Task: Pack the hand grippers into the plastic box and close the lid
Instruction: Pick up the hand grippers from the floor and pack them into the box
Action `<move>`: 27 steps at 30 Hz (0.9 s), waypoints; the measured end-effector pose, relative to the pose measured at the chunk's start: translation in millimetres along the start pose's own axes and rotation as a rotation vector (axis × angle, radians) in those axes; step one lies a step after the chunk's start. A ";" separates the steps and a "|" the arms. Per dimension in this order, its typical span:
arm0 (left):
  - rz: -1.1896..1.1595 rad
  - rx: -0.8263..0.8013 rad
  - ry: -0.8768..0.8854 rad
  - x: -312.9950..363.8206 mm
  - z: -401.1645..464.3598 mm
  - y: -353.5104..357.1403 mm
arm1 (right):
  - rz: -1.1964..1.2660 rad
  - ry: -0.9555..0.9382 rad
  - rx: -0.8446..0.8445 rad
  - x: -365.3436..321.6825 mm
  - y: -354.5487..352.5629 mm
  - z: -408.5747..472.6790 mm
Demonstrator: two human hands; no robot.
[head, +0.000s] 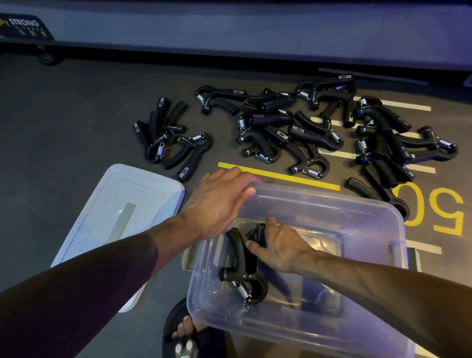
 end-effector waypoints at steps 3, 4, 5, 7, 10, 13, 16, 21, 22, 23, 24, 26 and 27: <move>0.001 0.002 -0.001 0.0 -0.1 -0.1 | 0.062 0.011 0.006 -0.1 -1.1 -1.9; 0.001 0.001 0.000 0.4 -0.2 -0.3 | 0.075 0.021 0.010 1.1 -1.0 -2.3; -0.001 0.000 0.000 0.8 -0.2 -0.3 | 0.088 0.036 0.016 2.8 -0.8 -2.0; -0.005 -0.001 -0.004 1.2 -0.3 -1.3 | 0.114 0.083 0.017 7.1 0.4 -0.9; -0.004 0.006 -0.004 1.7 -0.6 -2.8 | 0.175 0.139 0.016 12.4 3.5 0.9; -0.005 0.003 -0.007 0.6 -0.6 -1.2 | 0.203 0.153 0.012 15.0 6.8 2.7; 0.000 0.008 -0.005 0.3 -0.3 -1.0 | 0.167 0.156 -0.018 16.2 4.7 2.8; -0.009 0.025 0.010 3.5 -2.8 -3.9 | 0.047 0.016 -0.011 4.7 -33.2 -13.8; -0.021 0.034 0.016 3.6 -2.9 -4.8 | 0.040 -0.070 0.016 -3.6 -48.9 -19.5; -0.045 0.039 0.018 3.1 -2.4 -5.2 | 0.054 -0.161 0.038 -13.2 -65.1 -27.1; -0.075 0.046 0.022 3.3 -1.7 -5.6 | 0.098 -0.242 0.051 -21.2 -81.4 -35.0; -0.125 0.078 0.040 4.0 -0.1 -7.4 | 0.297 -0.292 0.046 -27.4 -112.9 -48.2; -0.139 0.098 0.048 3.8 0.6 -8.5 | 0.408 -0.280 0.058 -24.2 -130.7 -51.0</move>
Point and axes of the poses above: each hand's wrist, its own z-axis towards the middle knuckle, its own y-axis out of the palm, x = y × z, the point moved 9 cm from there along z, towards the middle knuckle, and after that the axes turned 9 degrees about z, right-handed, at the moved point
